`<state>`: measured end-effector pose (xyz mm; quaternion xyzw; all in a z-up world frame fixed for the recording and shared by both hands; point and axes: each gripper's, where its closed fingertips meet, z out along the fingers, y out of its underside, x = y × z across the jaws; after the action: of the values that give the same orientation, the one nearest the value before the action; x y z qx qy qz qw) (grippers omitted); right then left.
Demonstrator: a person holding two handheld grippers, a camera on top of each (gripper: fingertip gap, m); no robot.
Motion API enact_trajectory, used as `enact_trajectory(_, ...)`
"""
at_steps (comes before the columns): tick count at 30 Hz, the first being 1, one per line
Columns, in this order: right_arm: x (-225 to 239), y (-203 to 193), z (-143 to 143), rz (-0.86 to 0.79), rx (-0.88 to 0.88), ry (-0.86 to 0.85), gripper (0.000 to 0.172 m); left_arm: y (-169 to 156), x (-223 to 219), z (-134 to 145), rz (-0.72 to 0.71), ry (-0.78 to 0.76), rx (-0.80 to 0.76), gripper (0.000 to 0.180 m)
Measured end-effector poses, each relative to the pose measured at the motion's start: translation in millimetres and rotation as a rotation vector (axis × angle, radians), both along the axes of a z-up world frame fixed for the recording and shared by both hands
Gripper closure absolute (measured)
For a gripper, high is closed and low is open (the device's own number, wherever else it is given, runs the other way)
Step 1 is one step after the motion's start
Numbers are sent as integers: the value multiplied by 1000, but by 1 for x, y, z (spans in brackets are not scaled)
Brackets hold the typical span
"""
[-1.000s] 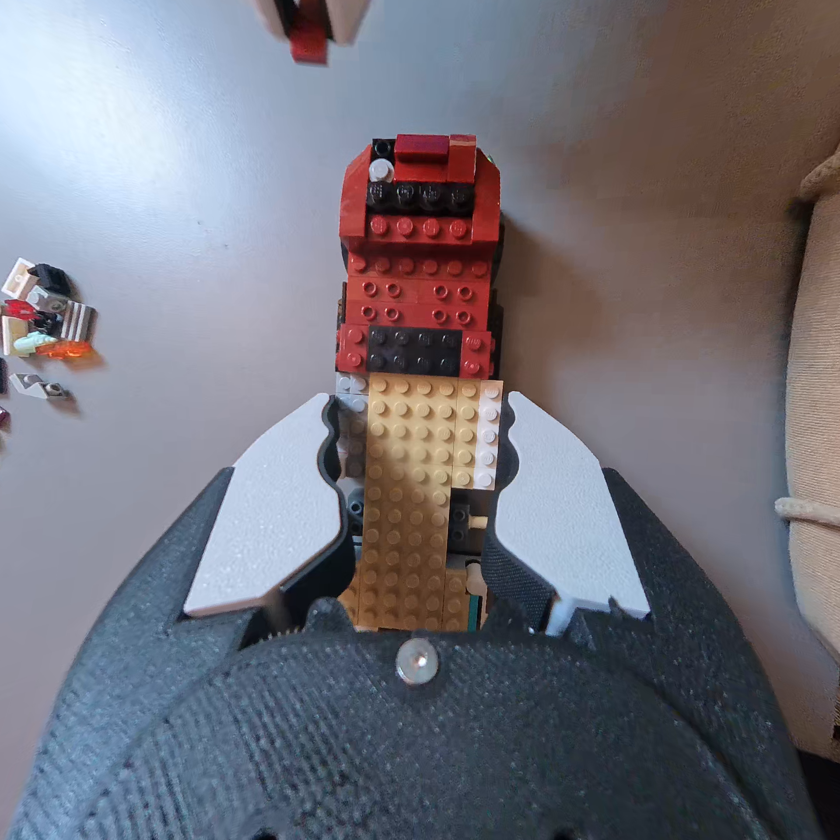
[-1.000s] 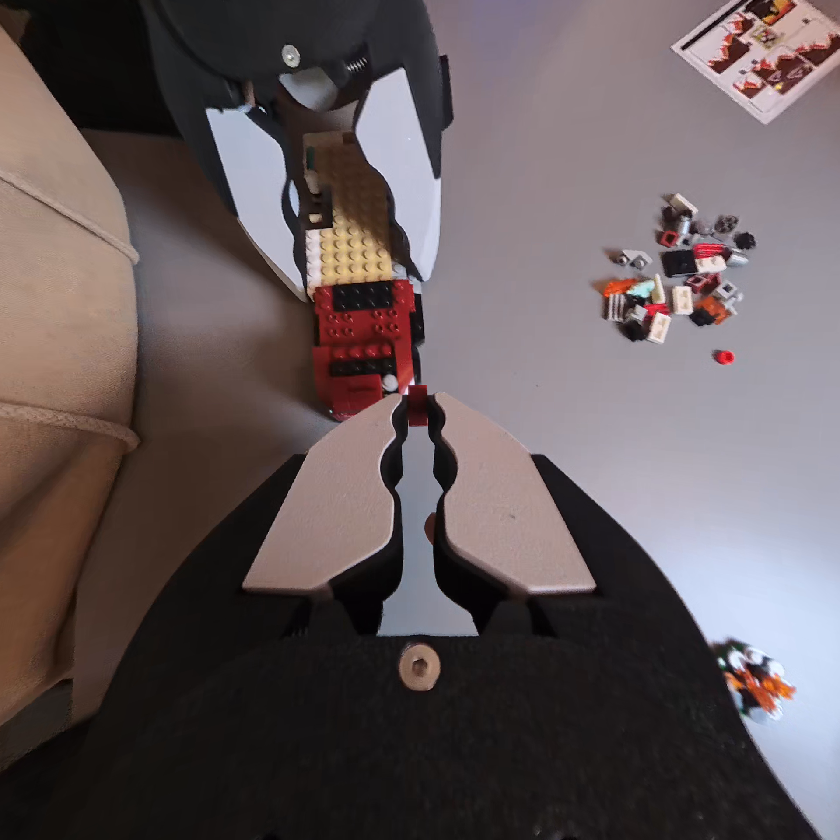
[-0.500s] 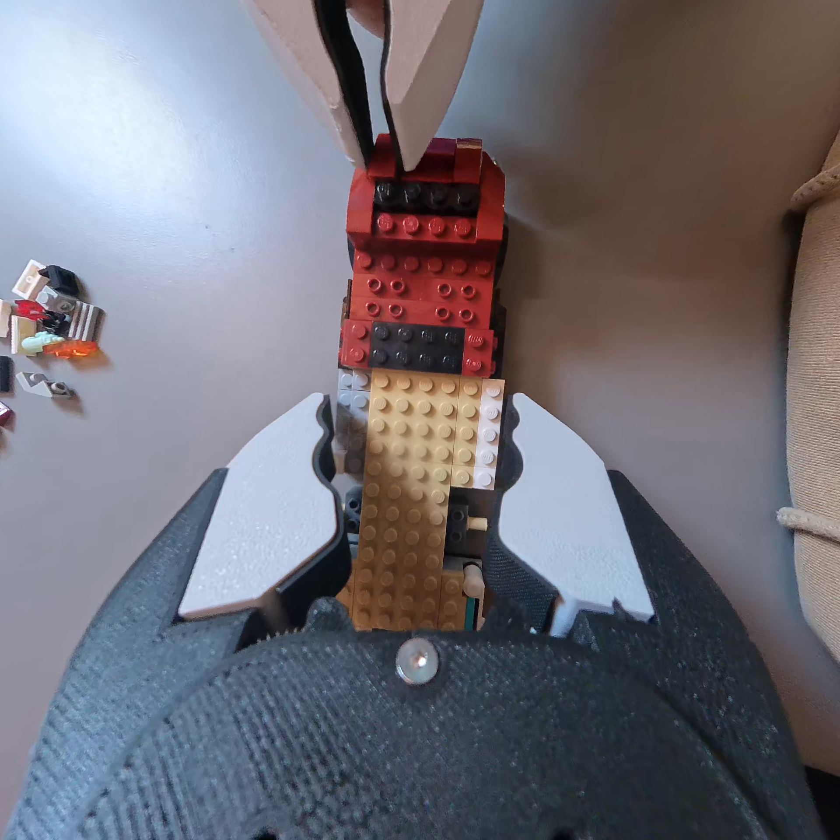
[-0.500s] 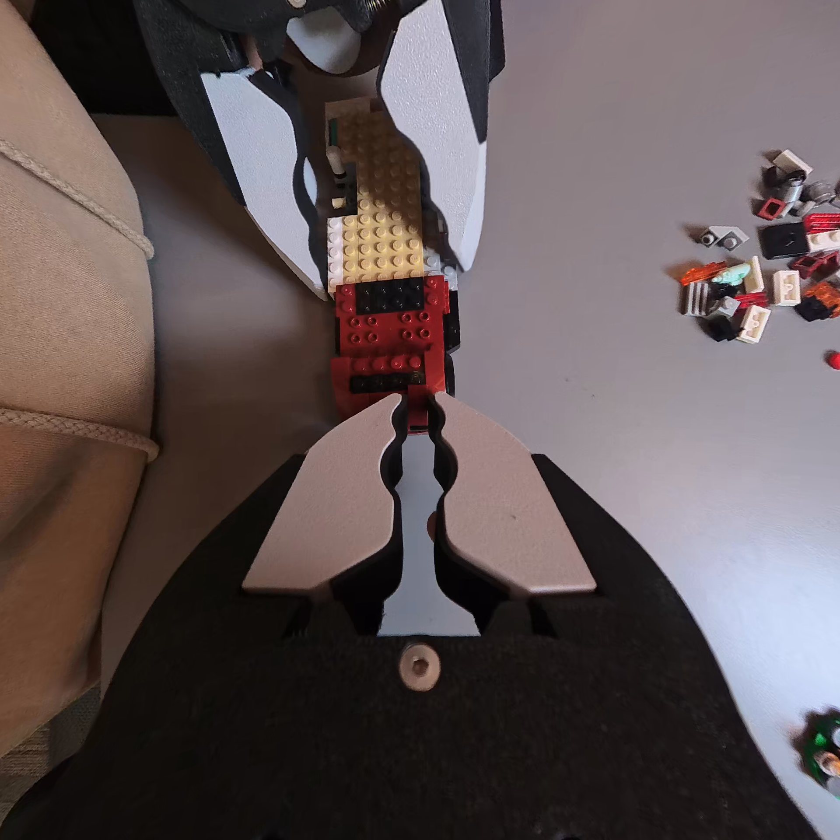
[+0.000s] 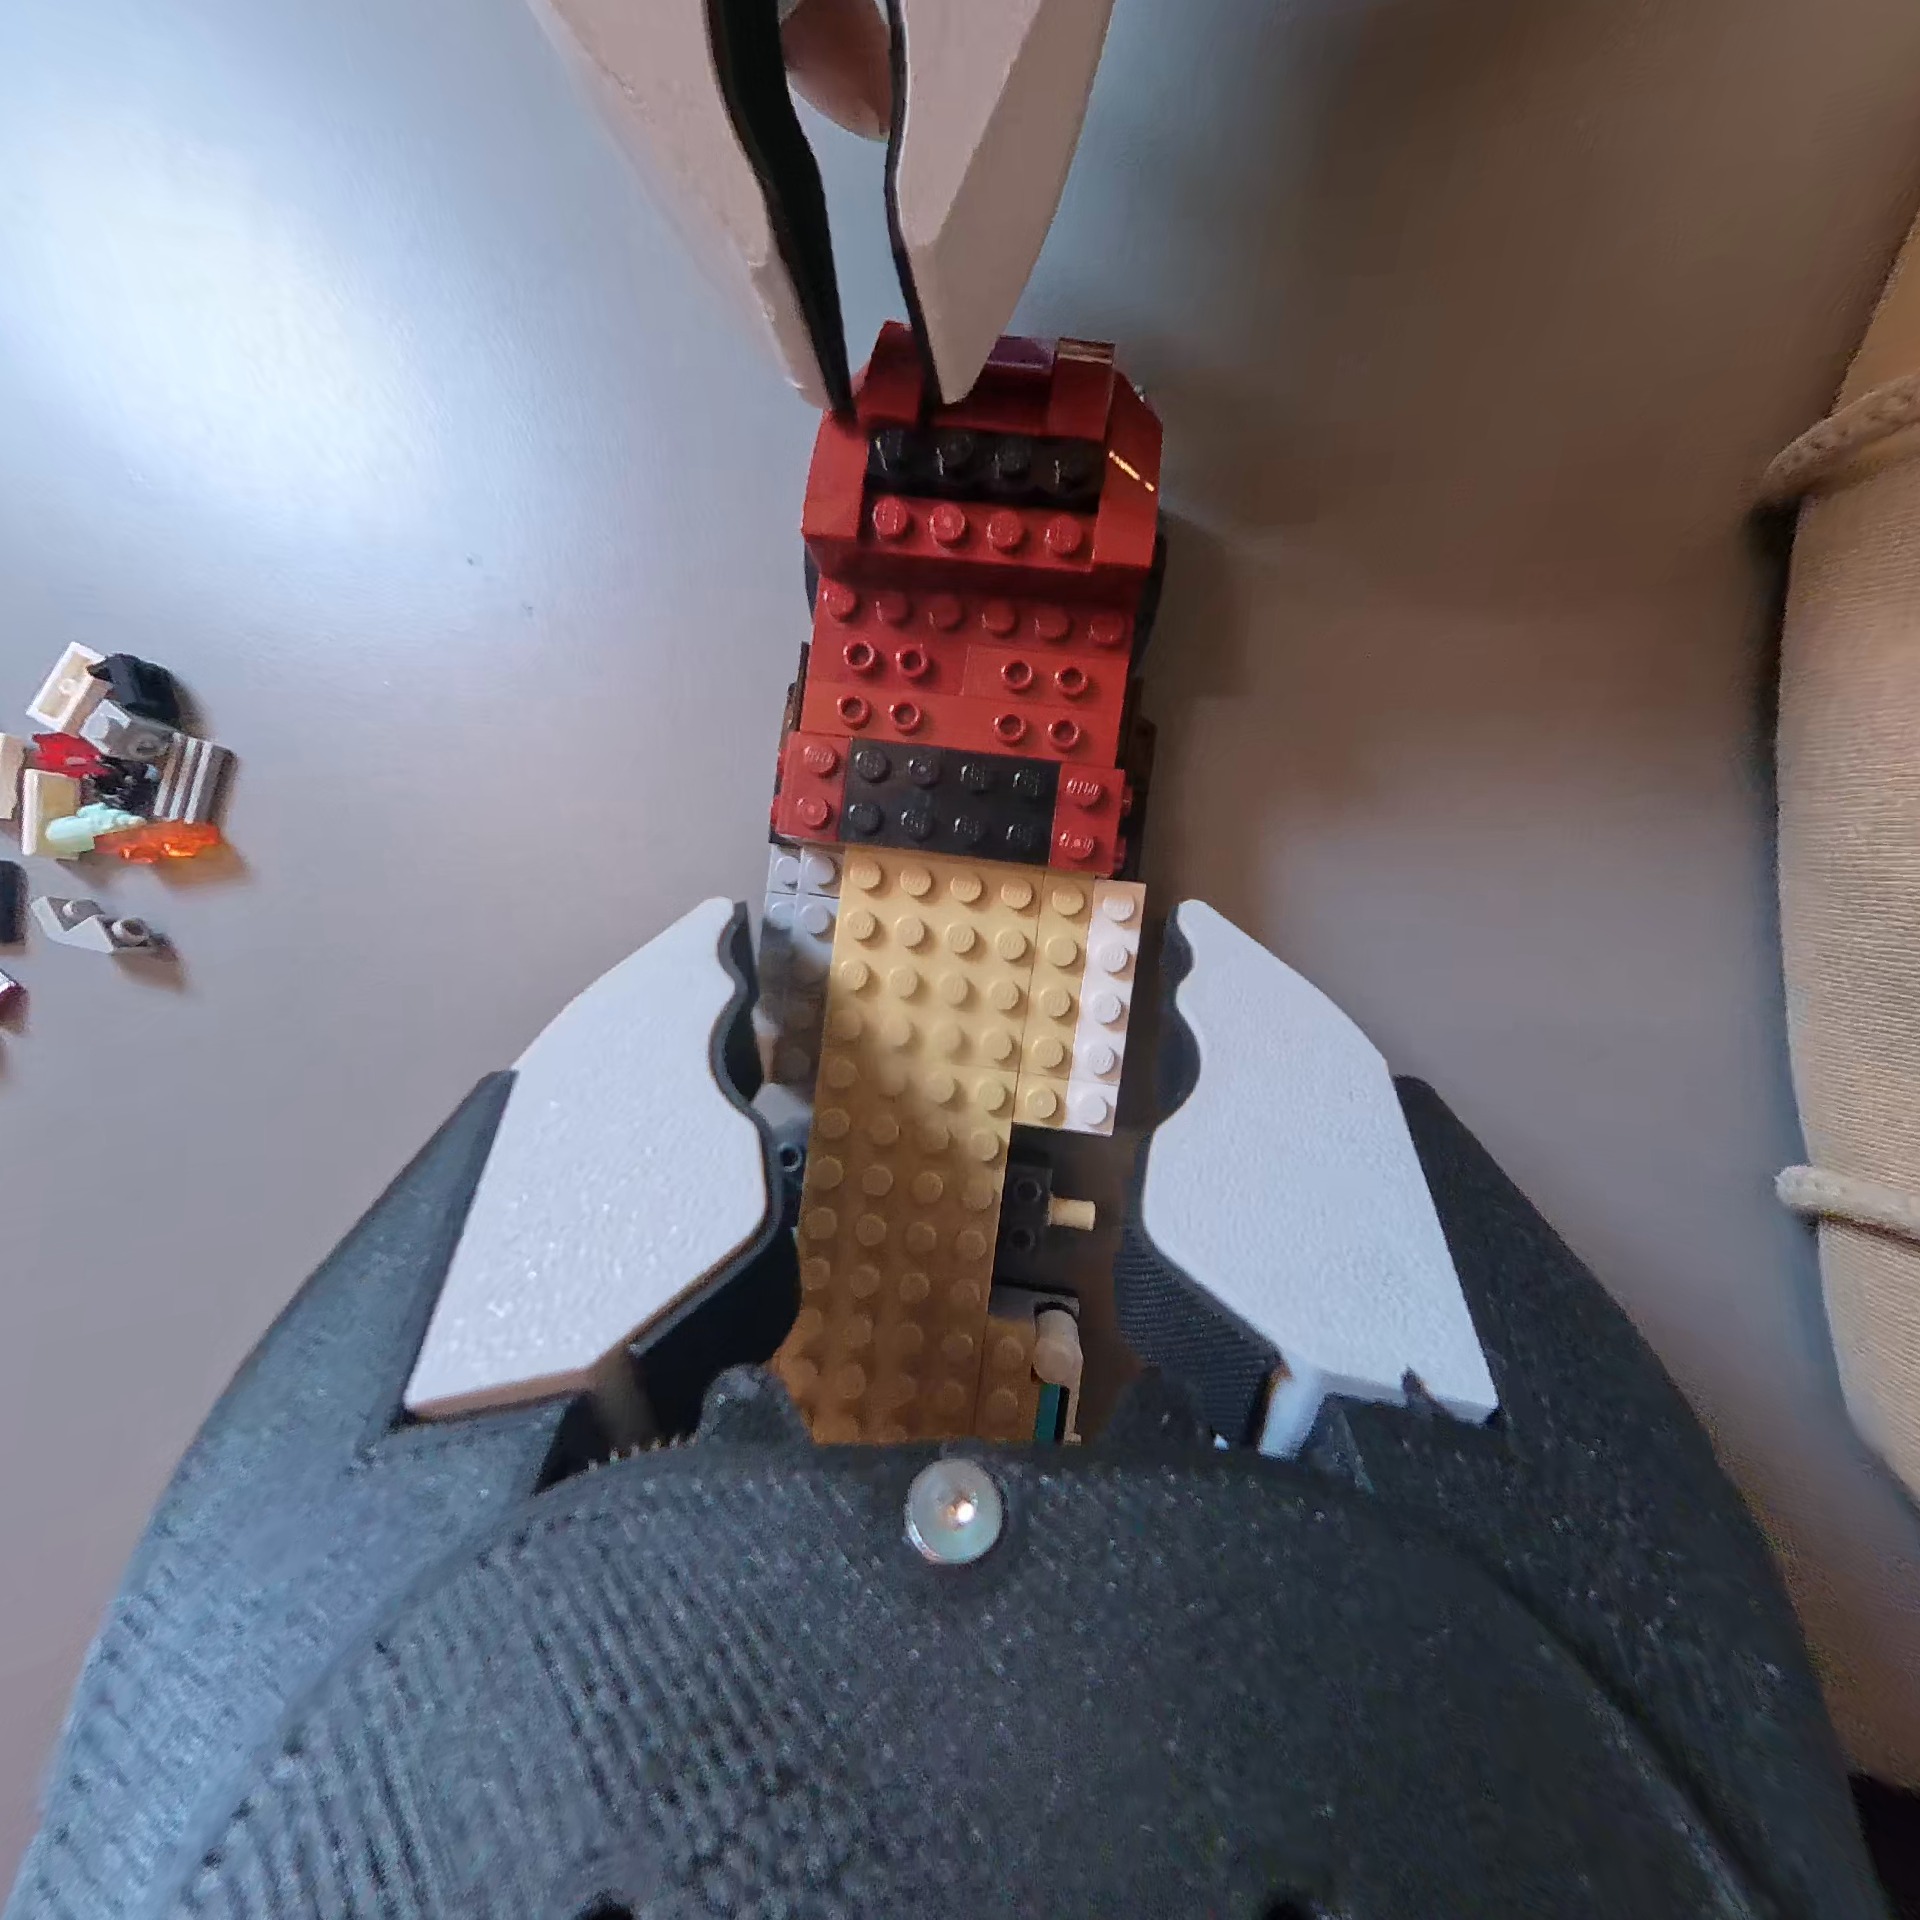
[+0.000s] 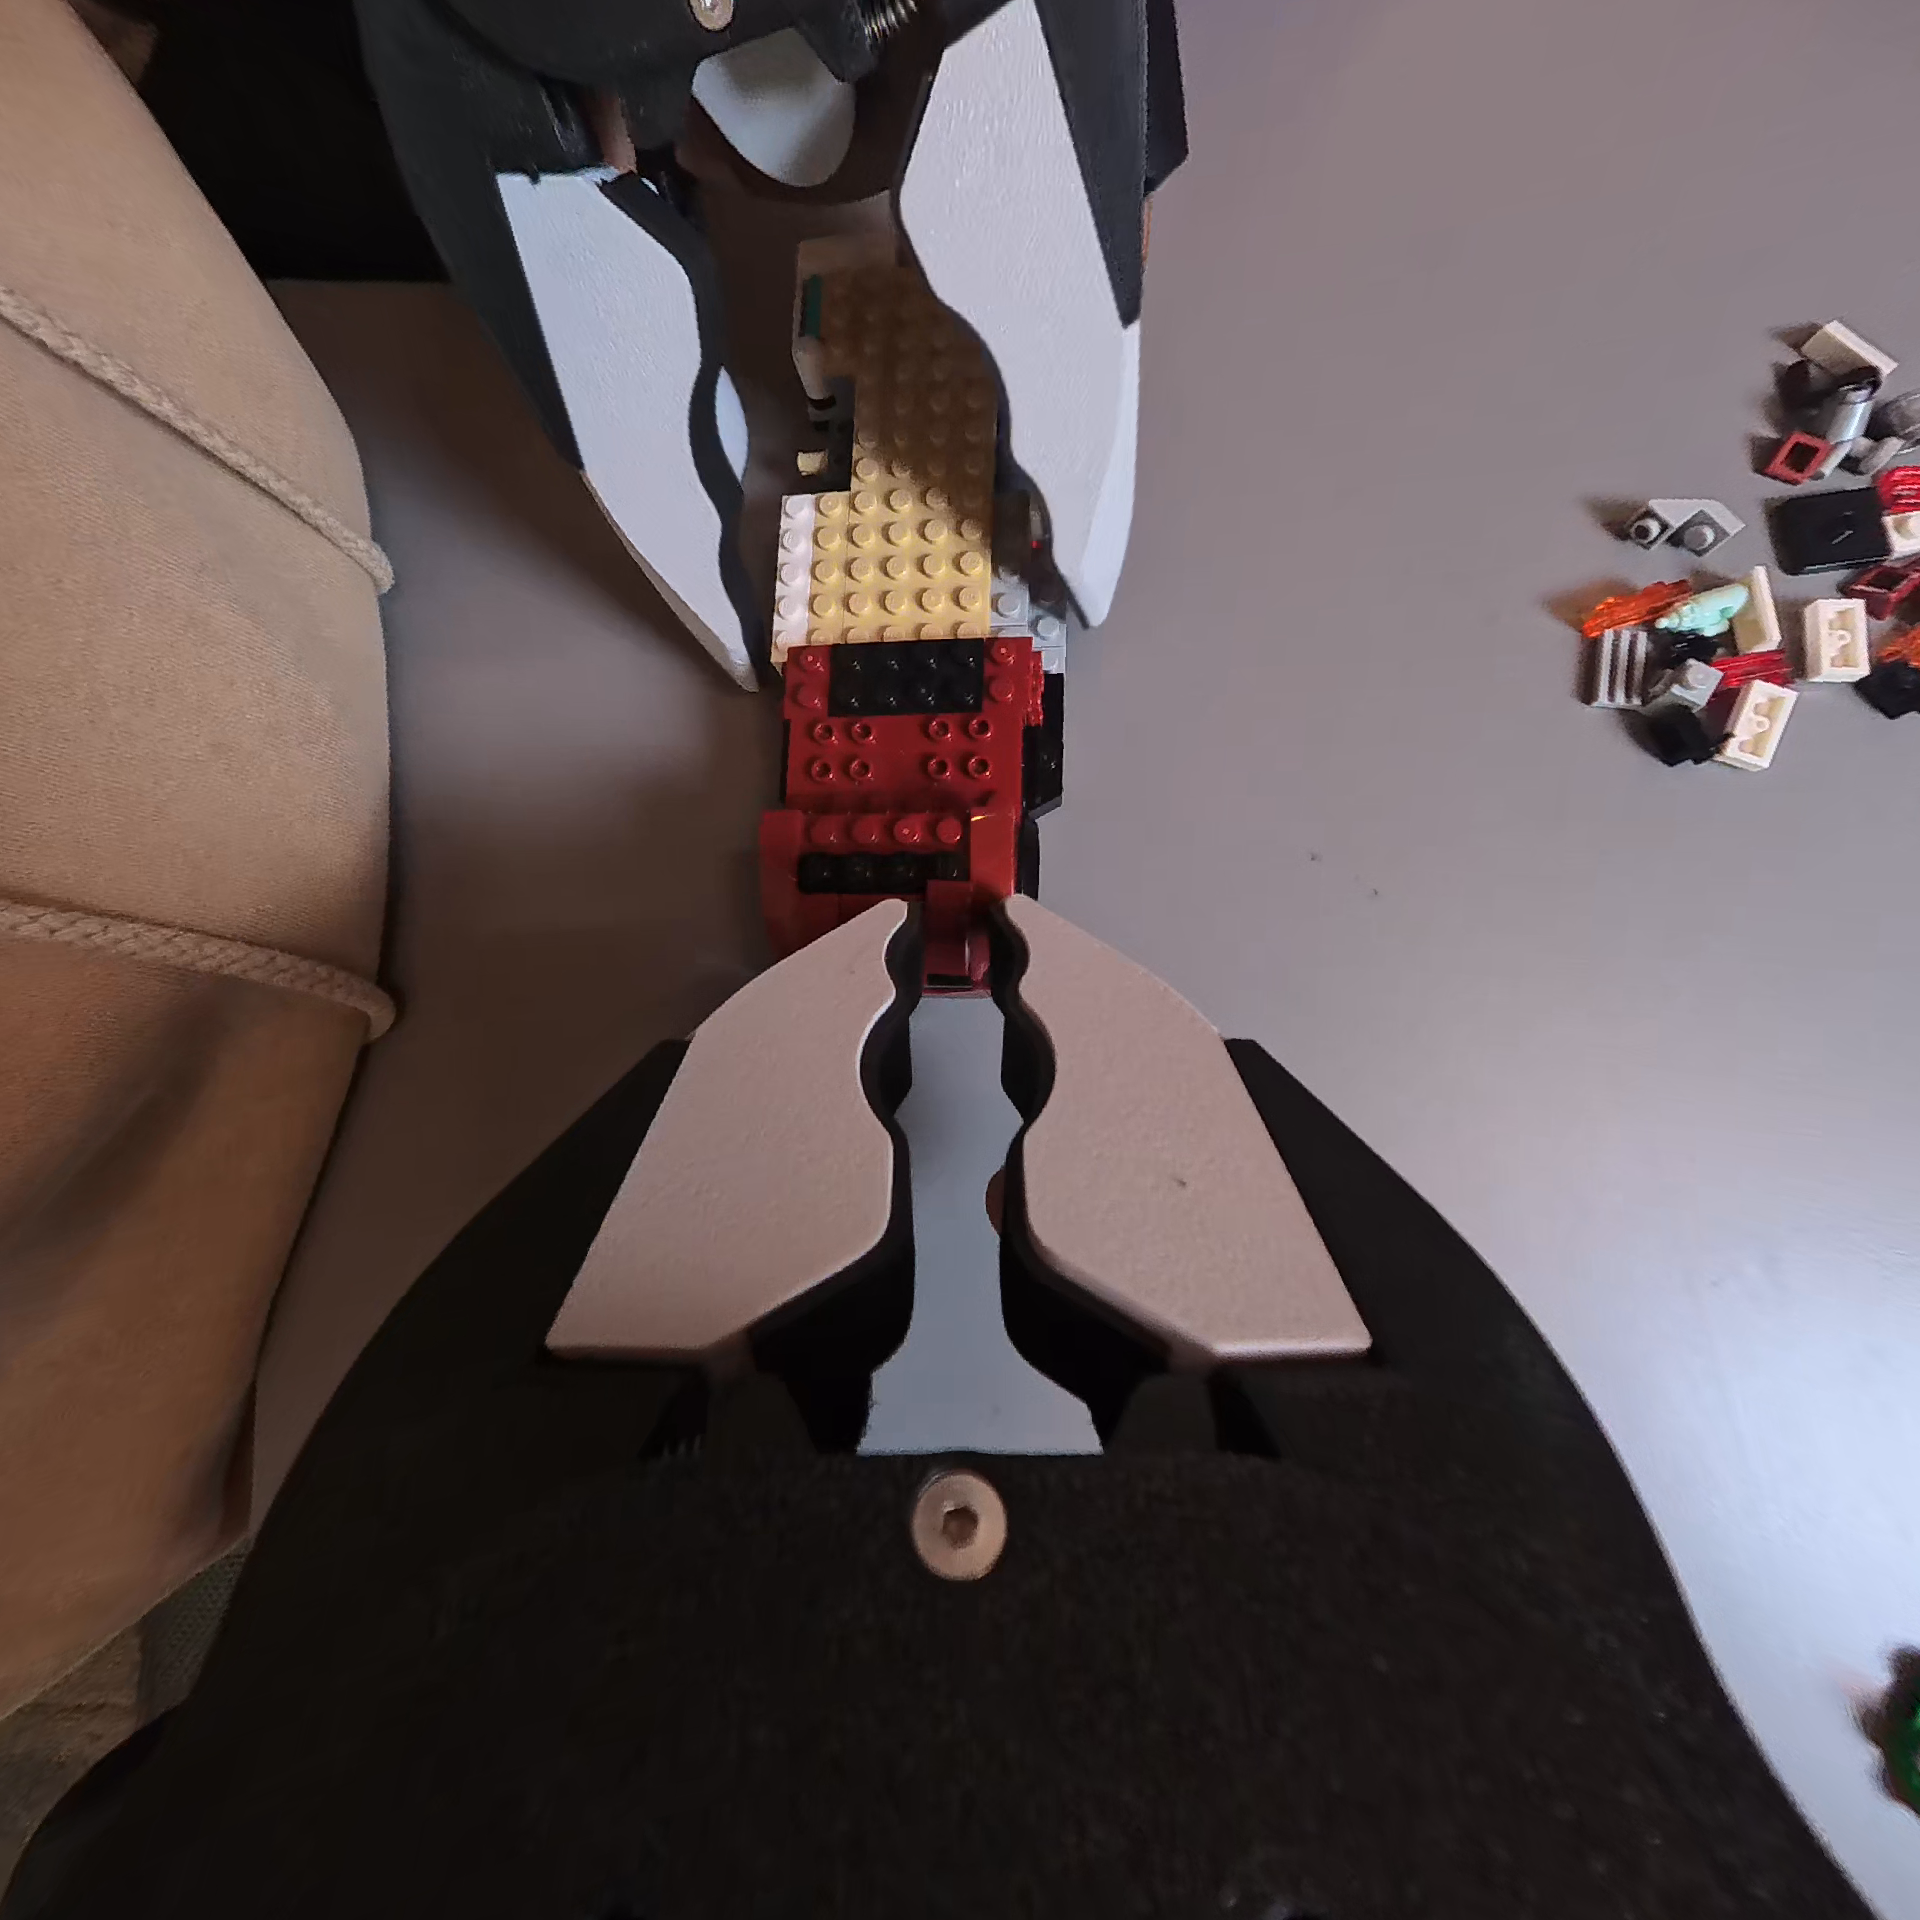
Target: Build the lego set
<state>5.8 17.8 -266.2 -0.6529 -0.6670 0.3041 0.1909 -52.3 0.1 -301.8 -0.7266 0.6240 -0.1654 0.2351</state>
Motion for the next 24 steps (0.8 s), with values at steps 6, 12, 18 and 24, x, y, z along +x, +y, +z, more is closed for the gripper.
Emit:
enact_trajectory(6,2,-1,1,3,2,14,160,-1,0,0,-13,3,6,112)
enact_trajectory(12,3,-3,5,13,10,28,160,-1,0,0,-14,7,6,113)
enact_trajectory(18,3,-3,3,14,15,14,164,-1,0,0,-11,10,5,113)
enact_trajectory(24,5,-3,2,33,3,-3,164,2,-1,3,3,9,9,104)
